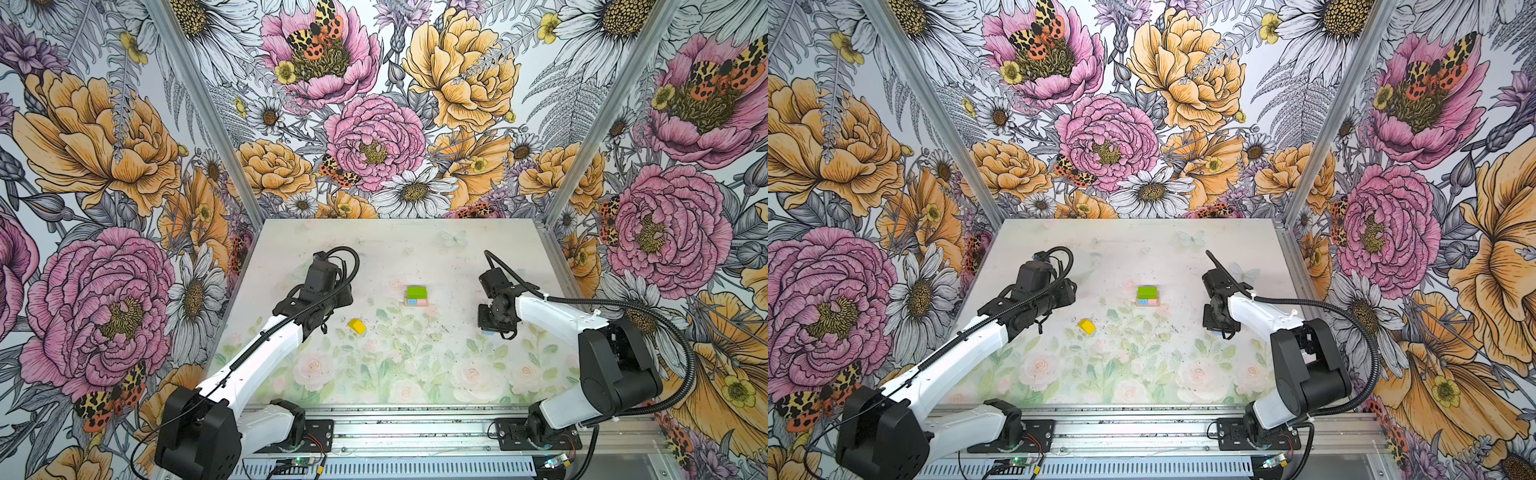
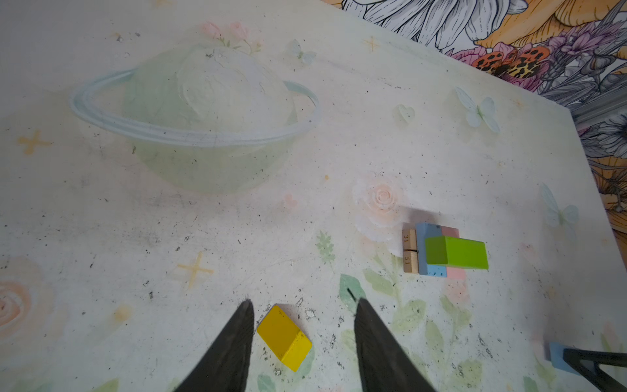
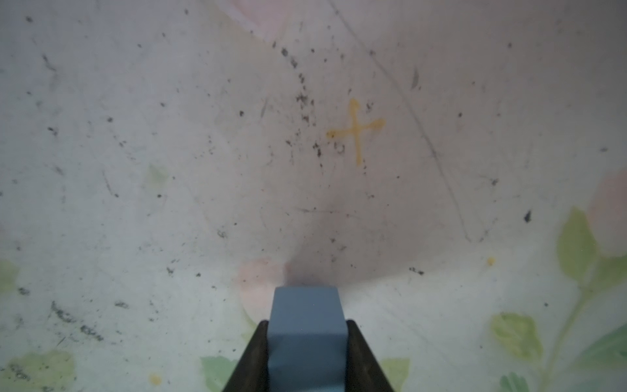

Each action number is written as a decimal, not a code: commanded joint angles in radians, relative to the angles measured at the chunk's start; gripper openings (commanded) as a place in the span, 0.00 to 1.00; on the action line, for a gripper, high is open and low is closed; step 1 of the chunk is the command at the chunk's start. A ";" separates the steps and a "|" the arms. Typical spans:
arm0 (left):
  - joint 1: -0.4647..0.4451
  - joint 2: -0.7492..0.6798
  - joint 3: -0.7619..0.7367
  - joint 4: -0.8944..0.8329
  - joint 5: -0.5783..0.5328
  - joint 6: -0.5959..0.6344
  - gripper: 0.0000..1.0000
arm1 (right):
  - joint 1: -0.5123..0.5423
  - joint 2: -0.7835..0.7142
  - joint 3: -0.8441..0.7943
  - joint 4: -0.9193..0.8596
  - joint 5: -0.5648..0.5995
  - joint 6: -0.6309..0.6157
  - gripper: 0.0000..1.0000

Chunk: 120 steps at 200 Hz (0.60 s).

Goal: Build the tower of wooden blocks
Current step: 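Carry the light-blue cube with the right gripper over the lime-green block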

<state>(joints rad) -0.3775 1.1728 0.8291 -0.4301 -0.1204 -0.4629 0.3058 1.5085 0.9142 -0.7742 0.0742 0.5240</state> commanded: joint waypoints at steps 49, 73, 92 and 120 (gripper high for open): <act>0.012 -0.011 -0.043 0.078 -0.002 0.044 0.50 | 0.099 0.024 0.304 -0.181 -0.007 0.008 0.00; 0.027 -0.022 -0.059 0.095 0.003 0.052 0.51 | 0.162 0.093 0.448 -0.249 0.016 0.014 0.00; 0.038 -0.030 -0.071 0.108 0.012 0.053 0.50 | 0.204 0.156 0.554 -0.283 0.018 0.022 0.00; 0.054 -0.041 -0.087 0.128 0.032 0.050 0.50 | 0.262 0.249 0.678 -0.293 0.010 0.034 0.00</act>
<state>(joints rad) -0.3412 1.1606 0.7605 -0.3492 -0.1158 -0.4339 0.5259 1.6901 1.4990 -1.0164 0.0776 0.5346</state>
